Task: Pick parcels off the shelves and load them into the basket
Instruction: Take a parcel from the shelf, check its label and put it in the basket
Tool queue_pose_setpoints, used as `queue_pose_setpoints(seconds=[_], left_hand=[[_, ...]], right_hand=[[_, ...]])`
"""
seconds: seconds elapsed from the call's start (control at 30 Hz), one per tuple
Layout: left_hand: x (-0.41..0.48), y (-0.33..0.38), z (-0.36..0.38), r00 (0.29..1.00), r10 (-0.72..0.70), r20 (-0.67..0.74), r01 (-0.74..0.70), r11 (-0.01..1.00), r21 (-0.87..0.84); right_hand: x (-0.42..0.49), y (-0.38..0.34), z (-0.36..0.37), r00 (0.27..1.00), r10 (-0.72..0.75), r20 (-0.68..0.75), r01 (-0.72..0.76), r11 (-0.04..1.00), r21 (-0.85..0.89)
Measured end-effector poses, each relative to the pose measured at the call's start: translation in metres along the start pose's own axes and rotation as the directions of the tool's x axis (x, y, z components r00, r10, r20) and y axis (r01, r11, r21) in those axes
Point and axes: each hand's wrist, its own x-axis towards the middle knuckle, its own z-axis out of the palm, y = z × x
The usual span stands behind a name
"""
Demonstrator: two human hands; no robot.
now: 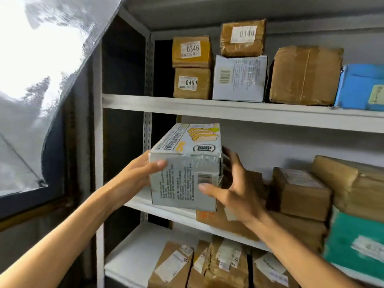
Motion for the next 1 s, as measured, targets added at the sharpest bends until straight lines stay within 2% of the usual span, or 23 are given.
queue_pose_setpoints(seconds=[0.07, 0.17, 0.27, 0.4, 0.5, 0.7, 1.0], left_hand=[[-0.001, -0.020, -0.026, 0.999, -0.018, 0.029, 0.018, 1.000, 0.016], [0.008, -0.045, -0.065, 0.999, -0.041, -0.024, 0.042, 0.999, 0.029], [0.024, -0.068, -0.098, 0.993, -0.074, -0.094, 0.074, 0.997, 0.005], [0.047, -0.112, -0.128, 0.984, -0.134, -0.120, 0.141, 0.989, 0.053], [0.066, -0.147, -0.140, 0.976, -0.168, -0.141, 0.171, 0.985, 0.005], [0.101, -0.189, -0.142, 0.966, -0.182, -0.184, 0.162, 0.980, -0.119], [0.109, -0.226, -0.149, 0.969, -0.146, -0.199, 0.117, 0.982, -0.151]], right_hand=[[0.010, 0.012, 0.026, 1.000, 0.022, -0.007, -0.022, 0.998, 0.055], [0.037, 0.028, 0.062, 0.996, 0.073, -0.044, -0.069, 0.994, 0.088], [0.069, 0.055, 0.091, 0.992, 0.104, -0.073, -0.099, 0.993, 0.066], [0.101, 0.106, 0.121, 0.976, 0.181, -0.123, -0.176, 0.983, 0.045], [0.114, 0.140, 0.137, 0.950, 0.268, -0.164, -0.264, 0.964, 0.043], [0.135, 0.188, 0.157, 0.906, 0.348, -0.239, -0.351, 0.936, 0.033], [0.144, 0.219, 0.171, 0.899, 0.358, -0.252, -0.378, 0.925, -0.033]])
